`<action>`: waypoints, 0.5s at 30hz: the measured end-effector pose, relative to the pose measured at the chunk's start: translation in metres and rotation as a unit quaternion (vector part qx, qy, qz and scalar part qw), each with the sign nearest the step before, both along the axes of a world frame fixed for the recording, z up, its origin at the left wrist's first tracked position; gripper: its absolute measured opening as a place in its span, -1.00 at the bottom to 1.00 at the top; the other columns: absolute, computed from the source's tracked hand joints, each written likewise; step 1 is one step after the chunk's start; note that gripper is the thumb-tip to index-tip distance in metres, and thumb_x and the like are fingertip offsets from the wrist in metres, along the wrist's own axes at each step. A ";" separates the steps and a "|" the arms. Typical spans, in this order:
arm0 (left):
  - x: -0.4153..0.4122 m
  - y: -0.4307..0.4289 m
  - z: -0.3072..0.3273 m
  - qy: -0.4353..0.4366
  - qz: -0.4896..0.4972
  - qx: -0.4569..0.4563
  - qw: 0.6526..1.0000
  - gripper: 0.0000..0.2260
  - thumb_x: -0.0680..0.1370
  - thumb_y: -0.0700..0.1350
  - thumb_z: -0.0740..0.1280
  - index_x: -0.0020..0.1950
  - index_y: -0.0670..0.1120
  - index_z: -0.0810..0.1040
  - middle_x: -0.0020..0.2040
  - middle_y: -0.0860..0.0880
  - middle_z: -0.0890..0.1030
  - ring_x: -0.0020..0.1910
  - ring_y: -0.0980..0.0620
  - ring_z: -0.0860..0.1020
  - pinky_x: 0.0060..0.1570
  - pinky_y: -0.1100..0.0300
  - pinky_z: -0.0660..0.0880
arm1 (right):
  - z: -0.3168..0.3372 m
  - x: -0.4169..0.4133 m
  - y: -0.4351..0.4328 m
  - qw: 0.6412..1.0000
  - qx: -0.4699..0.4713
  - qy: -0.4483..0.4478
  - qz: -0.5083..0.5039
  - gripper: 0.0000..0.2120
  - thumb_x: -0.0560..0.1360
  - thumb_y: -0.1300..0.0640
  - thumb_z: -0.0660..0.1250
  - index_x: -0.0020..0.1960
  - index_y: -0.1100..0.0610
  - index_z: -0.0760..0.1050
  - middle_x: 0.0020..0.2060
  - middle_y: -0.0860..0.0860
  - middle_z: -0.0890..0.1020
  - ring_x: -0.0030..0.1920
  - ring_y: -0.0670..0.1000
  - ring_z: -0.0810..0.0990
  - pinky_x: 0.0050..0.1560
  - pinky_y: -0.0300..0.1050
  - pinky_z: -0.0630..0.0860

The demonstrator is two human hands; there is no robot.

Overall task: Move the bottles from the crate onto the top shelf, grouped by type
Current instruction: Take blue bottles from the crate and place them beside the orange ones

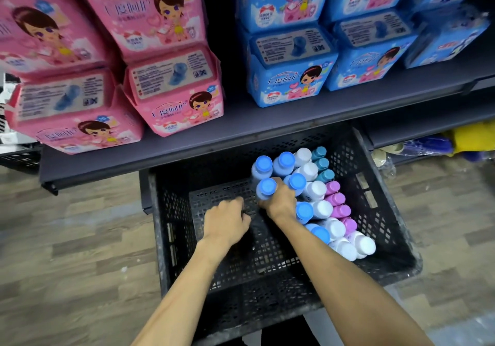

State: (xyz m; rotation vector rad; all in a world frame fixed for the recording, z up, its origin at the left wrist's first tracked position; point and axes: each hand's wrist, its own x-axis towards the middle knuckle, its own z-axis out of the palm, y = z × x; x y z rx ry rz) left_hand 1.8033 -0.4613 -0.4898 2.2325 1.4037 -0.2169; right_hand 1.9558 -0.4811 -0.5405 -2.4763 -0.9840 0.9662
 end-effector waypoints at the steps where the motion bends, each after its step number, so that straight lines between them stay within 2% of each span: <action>1: 0.001 0.000 0.003 -0.003 -0.002 0.008 1.000 -0.83 0.53 0.03 0.22 0.02 -0.03 0.46 -0.05 -0.03 0.62 -0.03 -0.15 0.58 -0.15 0.04 0.42 | 0.000 0.000 0.000 1.000 -0.004 -0.006 0.004 -0.73 0.42 0.13 0.41 0.08 0.05 0.45 -0.10 0.08 0.63 -0.08 0.17 0.62 -0.08 0.04 0.58; 6: 0.001 0.000 0.019 -0.006 -0.013 0.032 0.999 -0.83 0.52 0.01 0.22 0.02 -0.05 0.45 -0.06 -0.02 0.62 -0.03 -0.15 0.58 -0.17 0.05 0.39 | 0.009 0.001 0.000 0.999 -0.005 -0.017 0.043 -0.76 0.41 0.12 0.41 0.04 0.09 0.46 -0.13 0.06 0.63 -0.10 0.15 0.63 -0.22 -0.09 0.45; 9: -0.001 0.006 0.033 0.017 -0.034 0.077 0.996 -0.82 0.54 -0.01 0.24 0.08 -0.06 0.45 0.01 -0.04 0.60 0.01 -0.13 0.59 -0.17 0.06 0.43 | 0.027 0.005 -0.004 0.995 0.016 -0.044 0.086 -0.73 0.39 0.08 0.41 0.05 0.10 0.48 -0.14 0.06 0.64 -0.08 0.16 0.64 -0.20 -0.08 0.49; 12: 0.001 0.011 0.051 0.048 -0.068 0.118 0.990 -0.78 0.53 -0.05 0.27 0.14 -0.06 0.44 0.07 -0.04 0.55 0.07 -0.10 0.57 -0.17 0.07 0.45 | 0.058 0.012 -0.008 0.981 0.065 -0.100 0.156 -0.71 0.41 -0.03 0.41 0.06 0.07 0.50 -0.15 0.04 0.65 -0.11 0.15 0.65 -0.22 -0.12 0.44; 15: 0.006 0.018 0.073 0.052 -0.082 0.143 0.985 -0.77 0.52 -0.04 0.27 0.15 -0.06 0.43 0.07 -0.03 0.54 0.09 -0.09 0.56 -0.20 0.08 0.42 | 0.099 0.023 -0.006 0.956 0.098 -0.154 0.231 -0.64 0.38 -0.20 0.40 -0.05 0.05 0.41 -0.22 -0.01 0.58 -0.14 0.17 0.63 -0.25 -0.10 0.39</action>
